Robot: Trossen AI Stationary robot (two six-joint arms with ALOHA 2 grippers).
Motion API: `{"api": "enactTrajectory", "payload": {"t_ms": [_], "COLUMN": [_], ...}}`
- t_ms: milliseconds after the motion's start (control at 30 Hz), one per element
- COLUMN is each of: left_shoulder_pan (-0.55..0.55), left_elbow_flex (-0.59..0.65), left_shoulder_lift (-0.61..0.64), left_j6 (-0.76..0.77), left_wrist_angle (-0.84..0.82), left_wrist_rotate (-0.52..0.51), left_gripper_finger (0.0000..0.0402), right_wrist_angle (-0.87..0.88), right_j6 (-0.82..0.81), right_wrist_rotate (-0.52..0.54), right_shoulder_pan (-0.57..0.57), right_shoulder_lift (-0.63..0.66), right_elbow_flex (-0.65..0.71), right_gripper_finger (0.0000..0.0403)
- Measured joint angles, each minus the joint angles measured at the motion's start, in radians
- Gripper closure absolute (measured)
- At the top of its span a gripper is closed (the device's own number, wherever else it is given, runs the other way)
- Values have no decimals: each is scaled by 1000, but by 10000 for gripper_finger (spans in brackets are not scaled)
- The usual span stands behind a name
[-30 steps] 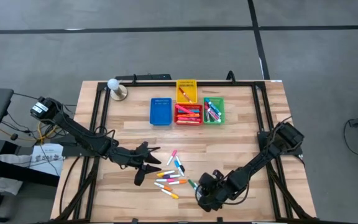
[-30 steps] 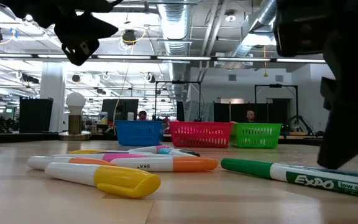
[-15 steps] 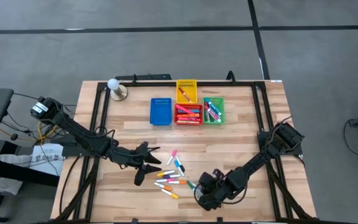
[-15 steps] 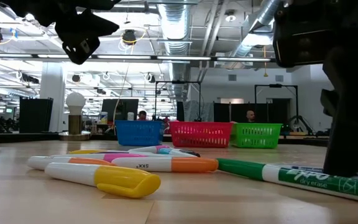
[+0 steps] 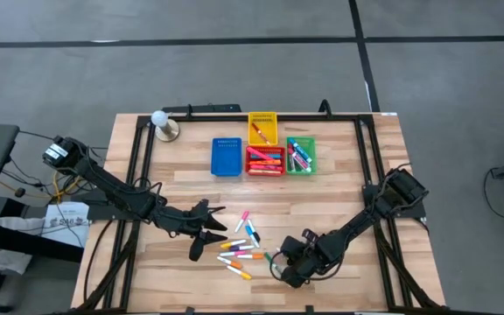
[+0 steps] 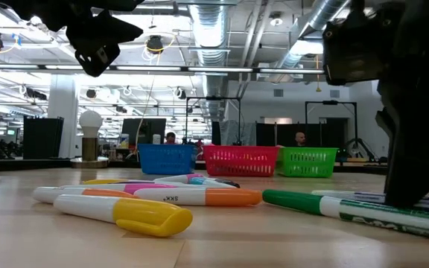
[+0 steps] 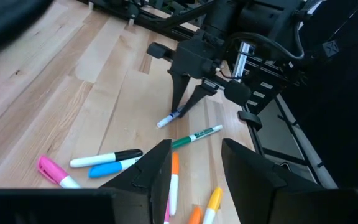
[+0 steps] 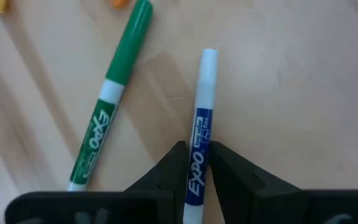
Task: Pick & Place Markers
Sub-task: Put the small blue marker pen into the yellow bin
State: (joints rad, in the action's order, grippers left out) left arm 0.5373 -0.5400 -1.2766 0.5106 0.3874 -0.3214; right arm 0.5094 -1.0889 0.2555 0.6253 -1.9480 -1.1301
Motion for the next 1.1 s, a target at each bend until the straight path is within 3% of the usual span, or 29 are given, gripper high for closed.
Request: {"api": "enactTrajectory", "payload": {"t_ms": [333,567,767,1100], "left_shoulder_pan": [0,0,0,0], "left_elbow_flex": [0,0,0,0], "left_shoulder_lift": [0,0,0,0], "left_j6": [3,3,3,3], "left_wrist_angle": [3,3,4,10], "left_wrist_rotate": [0,0,0,0], "left_gripper_finger": [262,262,262,262], "right_wrist_angle": [21,25,67,210], "right_j6": [-12,-63,-20,-5], "right_wrist_rotate": [-2,8,9,69], "right_shoulder_pan": [-25,-19,-19,-28], "right_shoulder_lift": [0,4,1,-2], "right_elbow_flex": [2,1,-47,-142], "right_gripper_finger": [388,371,389,372]}}
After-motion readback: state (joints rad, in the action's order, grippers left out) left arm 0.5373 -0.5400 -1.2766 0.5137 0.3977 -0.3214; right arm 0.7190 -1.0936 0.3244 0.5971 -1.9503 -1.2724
